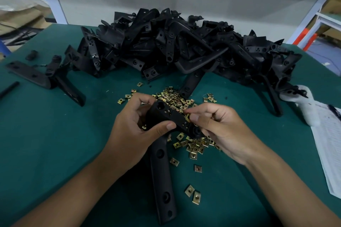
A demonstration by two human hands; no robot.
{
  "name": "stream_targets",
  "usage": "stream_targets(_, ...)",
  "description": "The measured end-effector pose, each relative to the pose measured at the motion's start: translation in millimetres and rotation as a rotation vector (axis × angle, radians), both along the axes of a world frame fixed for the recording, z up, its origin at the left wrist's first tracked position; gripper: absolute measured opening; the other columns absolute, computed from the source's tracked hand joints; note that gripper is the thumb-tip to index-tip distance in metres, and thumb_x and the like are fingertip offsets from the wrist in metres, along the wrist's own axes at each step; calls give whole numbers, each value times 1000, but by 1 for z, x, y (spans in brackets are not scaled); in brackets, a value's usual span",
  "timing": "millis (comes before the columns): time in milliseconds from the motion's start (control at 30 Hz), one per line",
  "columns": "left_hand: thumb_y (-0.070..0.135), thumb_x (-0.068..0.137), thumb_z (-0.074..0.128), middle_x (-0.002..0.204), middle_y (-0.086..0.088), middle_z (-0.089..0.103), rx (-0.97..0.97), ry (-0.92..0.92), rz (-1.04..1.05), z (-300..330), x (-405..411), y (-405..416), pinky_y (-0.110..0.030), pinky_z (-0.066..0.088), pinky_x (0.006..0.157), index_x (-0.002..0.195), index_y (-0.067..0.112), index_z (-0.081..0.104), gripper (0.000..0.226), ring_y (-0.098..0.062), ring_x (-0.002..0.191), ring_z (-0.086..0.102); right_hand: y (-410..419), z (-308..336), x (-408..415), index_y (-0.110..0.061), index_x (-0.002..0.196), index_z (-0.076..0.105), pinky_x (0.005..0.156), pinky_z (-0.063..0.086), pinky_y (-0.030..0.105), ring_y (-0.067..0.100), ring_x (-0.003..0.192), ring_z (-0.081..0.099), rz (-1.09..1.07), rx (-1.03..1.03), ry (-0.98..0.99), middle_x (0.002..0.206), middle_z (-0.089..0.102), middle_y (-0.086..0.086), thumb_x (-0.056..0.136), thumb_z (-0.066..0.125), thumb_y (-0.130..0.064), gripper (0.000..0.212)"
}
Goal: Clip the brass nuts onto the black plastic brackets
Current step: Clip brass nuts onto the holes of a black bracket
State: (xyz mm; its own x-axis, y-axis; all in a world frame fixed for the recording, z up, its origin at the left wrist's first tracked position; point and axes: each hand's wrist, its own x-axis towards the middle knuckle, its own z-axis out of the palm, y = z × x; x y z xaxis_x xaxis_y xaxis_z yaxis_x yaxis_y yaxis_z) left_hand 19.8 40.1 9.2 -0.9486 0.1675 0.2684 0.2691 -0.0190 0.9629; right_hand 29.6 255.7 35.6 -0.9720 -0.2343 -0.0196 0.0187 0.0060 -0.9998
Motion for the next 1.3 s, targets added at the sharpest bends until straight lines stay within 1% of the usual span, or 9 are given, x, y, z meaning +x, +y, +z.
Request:
stream_targets(300, 49, 67, 84, 90, -3, 75, -29, 3, 27, -1, 0, 0, -37, 61, 66, 97, 37, 56, 42, -24, 77, 73, 2, -1, 1, -20, 99, 80, 62, 45, 9, -2, 68, 63, -26, 58, 71, 74, 72, -12, 83, 72, -27, 19)
stream_targets(367, 50, 67, 83, 91, -2, 75, -48, 14, 38, -2, 0, 1, -40, 61, 68, 97, 38, 56, 42, -24, 78, 73, 2, 0, 1, -26, 101, 80, 66, 44, 13, -1, 70, 60, -29, 95, 77, 75, 71, -11, 84, 74, -33, 20)
stream_targets(533, 48, 70, 82, 90, 3, 75, -47, 57, 50, -1, 1, 3, -23, 57, 63, 96, 38, 56, 38, -13, 73, 73, 2, -2, 3, -28, 105, 79, 75, 43, 31, 20, 80, 57, -13, 147, 58, 89, 70, 16, 80, 72, -46, 31)
stream_targets(667, 47, 70, 81, 91, 4, 74, -36, 71, 108, -3, 0, 4, -19, 55, 64, 93, 41, 56, 35, -11, 77, 71, 1, 0, 4, -21, 103, 81, 60, 39, 17, -1, 66, 51, 13, -35, -73, 65, 61, -9, 78, 68, -47, 38)
stream_targets(800, 50, 69, 81, 91, 5, 74, -10, 51, 146, -2, -1, 3, -24, 57, 63, 93, 43, 56, 35, -14, 79, 72, 0, -1, 3, -15, 110, 79, 56, 36, 19, 7, 64, 33, 63, -180, -153, 72, 48, -2, 84, 66, -32, 34)
stream_targets(900, 44, 71, 81, 89, 0, 75, 49, 25, 126, -2, -2, 1, -28, 59, 58, 93, 39, 56, 35, -20, 72, 74, 2, -3, -2, -8, 112, 75, 67, 40, 24, 7, 70, 44, 73, -347, -229, 112, 70, 6, 77, 51, -2, 43)
stream_targets(1000, 48, 70, 82, 90, -5, 74, 2, 26, 109, -4, -2, 0, -44, 62, 62, 94, 37, 55, 38, -26, 75, 73, 8, -8, -10, -1, 111, 65, 78, 53, 28, 13, 76, 58, -45, -572, -358, 116, 69, 20, 62, 44, 22, 58)
stream_targets(1200, 66, 66, 82, 88, 3, 73, -70, 56, 47, -4, 0, 0, -25, 57, 61, 96, 41, 56, 47, -14, 74, 71, 10, -10, -14, 3, 126, 57, 87, 59, 32, 28, 115, 68, -59, -639, -390, 126, 66, 25, 78, 48, 20, 51)
stream_targets(1300, 63, 68, 82, 87, 6, 73, -92, 89, 49, -5, 0, 1, -21, 56, 61, 96, 40, 55, 45, -10, 74, 70, 9, -7, -12, 3, 130, 55, 82, 60, 27, 29, 116, 68, -53, -623, -380, 126, 67, 24, 83, 53, 13, 48)
